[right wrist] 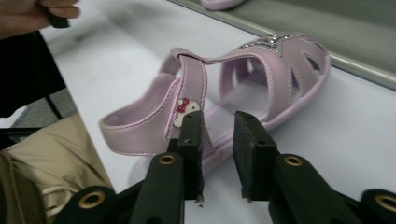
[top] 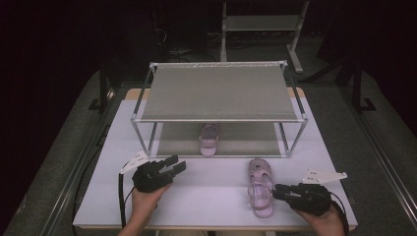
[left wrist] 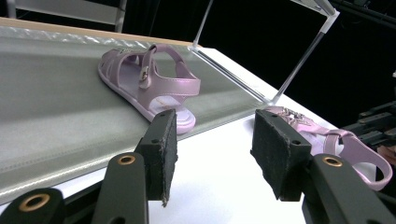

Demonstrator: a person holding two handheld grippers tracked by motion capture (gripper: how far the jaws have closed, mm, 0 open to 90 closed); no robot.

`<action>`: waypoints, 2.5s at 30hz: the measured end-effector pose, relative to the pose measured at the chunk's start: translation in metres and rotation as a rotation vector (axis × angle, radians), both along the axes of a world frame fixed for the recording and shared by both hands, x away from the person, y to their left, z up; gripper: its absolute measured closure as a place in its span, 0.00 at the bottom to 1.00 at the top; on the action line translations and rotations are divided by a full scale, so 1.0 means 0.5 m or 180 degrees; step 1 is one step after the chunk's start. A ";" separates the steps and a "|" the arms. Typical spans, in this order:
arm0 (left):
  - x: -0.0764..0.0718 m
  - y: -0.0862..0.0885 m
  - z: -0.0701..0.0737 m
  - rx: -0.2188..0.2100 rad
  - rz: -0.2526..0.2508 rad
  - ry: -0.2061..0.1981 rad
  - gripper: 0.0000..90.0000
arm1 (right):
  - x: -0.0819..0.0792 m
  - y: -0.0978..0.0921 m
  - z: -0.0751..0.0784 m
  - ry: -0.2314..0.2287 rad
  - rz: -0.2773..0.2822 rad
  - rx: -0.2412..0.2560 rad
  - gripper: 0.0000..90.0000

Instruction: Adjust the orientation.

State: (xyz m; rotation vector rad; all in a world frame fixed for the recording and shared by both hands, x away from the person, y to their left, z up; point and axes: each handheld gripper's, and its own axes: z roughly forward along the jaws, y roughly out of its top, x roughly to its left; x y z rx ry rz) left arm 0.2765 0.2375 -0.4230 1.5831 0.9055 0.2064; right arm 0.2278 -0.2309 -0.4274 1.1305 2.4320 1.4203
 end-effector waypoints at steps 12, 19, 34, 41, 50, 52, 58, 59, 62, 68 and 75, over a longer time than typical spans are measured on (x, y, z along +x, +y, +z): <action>-0.012 0.015 0.002 0.0039 -0.0016 -0.0033 0.55 | -0.008 -0.031 -0.002 0.0060 -0.0328 0.0105 0.60; -0.018 0.024 0.004 0.0046 -0.0011 -0.0047 0.55 | -0.029 -0.035 0.012 0.0051 -0.0341 0.0384 0.51; -0.025 0.033 0.001 0.0038 -0.0028 -0.0060 0.55 | -0.038 0.022 0.011 0.0247 -0.0608 0.0306 0.66; -0.025 0.037 -0.002 0.0018 -0.0018 -0.0068 0.55 | -0.032 0.040 -0.006 0.0326 -0.0683 0.0172 0.71; -0.026 0.033 -0.003 -0.0011 -0.0019 -0.0065 0.55 | -0.037 0.045 -0.007 0.0355 -0.0890 0.0139 0.82; -0.027 0.033 -0.004 -0.0001 -0.0023 -0.0061 0.55 | -0.037 0.042 -0.008 0.0409 -0.0920 0.0185 0.83; -0.026 0.036 -0.004 -0.0012 -0.0002 -0.0063 0.55 | -0.037 0.031 -0.007 0.0440 -0.1033 0.0272 0.86; -0.026 0.037 -0.004 -0.0009 -0.0002 -0.0060 0.54 | -0.037 0.029 -0.008 0.0440 -0.1050 0.0299 0.87; -0.026 0.037 -0.006 0.0005 -0.0003 -0.0053 0.54 | -0.037 0.022 -0.008 0.0455 -0.1067 0.0385 0.87; -0.026 0.037 -0.004 -0.0004 0.0000 -0.0061 0.53 | -0.043 0.011 -0.002 0.0485 -0.1075 0.0624 0.90; -0.026 0.037 -0.003 -0.0003 -0.0007 -0.0067 0.52 | -0.045 0.014 0.004 0.0468 -0.1047 0.0805 0.91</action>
